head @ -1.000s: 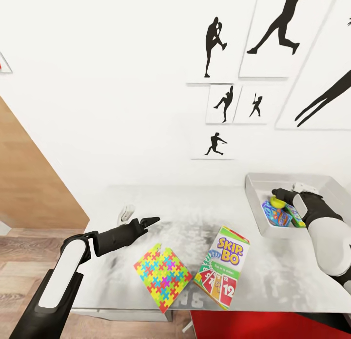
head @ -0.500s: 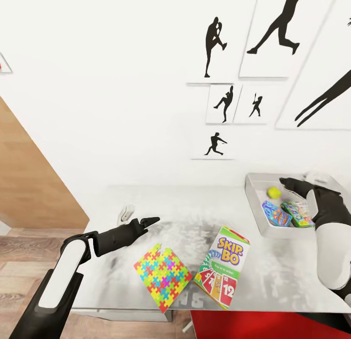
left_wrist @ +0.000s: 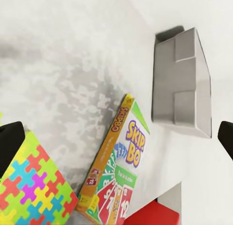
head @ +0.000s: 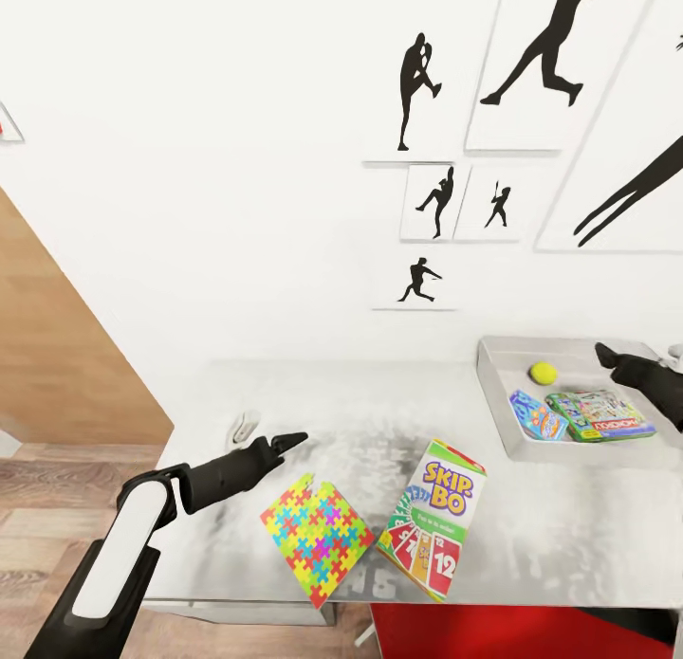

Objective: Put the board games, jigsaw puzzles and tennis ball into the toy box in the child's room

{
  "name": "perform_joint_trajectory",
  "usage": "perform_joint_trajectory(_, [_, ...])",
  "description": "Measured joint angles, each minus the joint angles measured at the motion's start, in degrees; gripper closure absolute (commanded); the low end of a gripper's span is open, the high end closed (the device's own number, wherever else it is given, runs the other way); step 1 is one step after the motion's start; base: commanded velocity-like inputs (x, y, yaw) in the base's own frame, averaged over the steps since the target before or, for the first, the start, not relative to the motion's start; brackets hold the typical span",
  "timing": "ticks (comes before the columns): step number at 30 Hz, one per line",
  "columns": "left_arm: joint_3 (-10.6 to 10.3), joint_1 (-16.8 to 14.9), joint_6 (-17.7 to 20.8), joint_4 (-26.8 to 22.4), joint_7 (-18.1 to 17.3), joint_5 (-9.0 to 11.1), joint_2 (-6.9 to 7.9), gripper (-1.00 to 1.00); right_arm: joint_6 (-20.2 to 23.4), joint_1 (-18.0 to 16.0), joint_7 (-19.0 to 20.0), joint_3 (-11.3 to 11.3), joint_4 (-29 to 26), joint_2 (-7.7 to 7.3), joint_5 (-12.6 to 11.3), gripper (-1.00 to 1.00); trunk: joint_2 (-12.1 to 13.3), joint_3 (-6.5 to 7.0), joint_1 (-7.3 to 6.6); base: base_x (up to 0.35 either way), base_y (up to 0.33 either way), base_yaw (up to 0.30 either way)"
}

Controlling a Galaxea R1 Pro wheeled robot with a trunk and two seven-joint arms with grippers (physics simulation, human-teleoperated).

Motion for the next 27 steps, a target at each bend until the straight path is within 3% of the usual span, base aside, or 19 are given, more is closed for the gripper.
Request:
perform_joint_trajectory(1, [0.0, 0.2, -0.1, 0.1, 0.0, 0.0, 0.0, -1.0, 3.5, 2.6, 0.0, -0.2, -3.4, -0.26, -1.0, -1.0, 0.0, 0.0, 0.01, -0.144, 0.0, 0.0])
perform_joint_trajectory(3, [0.0, 0.2, -0.1, 0.2, 0.0, 0.0, 0.0, -1.0, 4.6, 3.3, 0.3, -0.1, -4.3, -0.41, -1.4, -1.0, 0.0, 0.0, 0.03, -0.26, 0.0, 0.0])
perform_joint_trajectory(4, [0.1, 0.3, -0.1, 0.3, 0.0, 0.0, 0.0, -1.0, 5.4, 3.9, 6.7, -0.3, -5.1, -0.47, -1.5, -1.0, 0.0, 0.0, 0.04, -0.317, 0.0, 0.0])
perform_joint_trajectory(5, [0.1, 0.3, -0.1, 0.4, 0.0, 0.0, -0.02, -1.0, 5.5, 4.0, 7.7, -0.3, -5.1, -0.56, -1.5, -1.0, 0.0, 0.0, 0.03, -0.279, 0.03, 0.0])
perform_joint_trajectory(7, [0.1, 0.3, -0.2, 0.5, 0.0, -0.1, 0.01, -1.0, 5.6, 4.4, 15.5, -0.6, -5.3, -0.74, -1.4, -1.0, 0.0, 0.03, 0.02, -0.167, 0.017, 0.0])
perform_joint_trajectory(11, [0.1, 0.3, -0.2, 0.6, 0.0, -0.2, 0.02, -1.0, 5.6, 4.5, 21.5, -1.5, -5.3, -0.84, -1.4, -1.0, 0.0, 0.27, 0.01, -0.065, 0.007, 0.0])
perform_joint_trajectory(16, [0.2, 0.5, -0.2, 0.6, 0.1, -0.2, 0.4, -1.0, 6.2, 4.6, 24.7, -1.7, -5.3, -0.87, -1.5, -1.0, 0.0, 0.7, 0.0, -0.014, 0.001, 0.0])
perform_joint_trajectory(17, [0.3, 0.7, -0.1, 0.6, 0.0, -0.1, 0.61, -1.0, 8.0, 4.6, 25.5, -1.5, -5.3, -0.88, -1.5, -1.0, 0.0, 0.79, 0.0, -0.003, 0.0, 0.0])
perform_joint_trajectory(27, [0.9, 1.6, -0.2, 0.5, -0.1, -0.2, 0.98, -1.0, 10.4, 4.5, 27.4, -1.2, -5.3, -0.88, -1.5, -1.0, 0.0, 1.72, 0.0, 0.0, 0.0, 0.0])
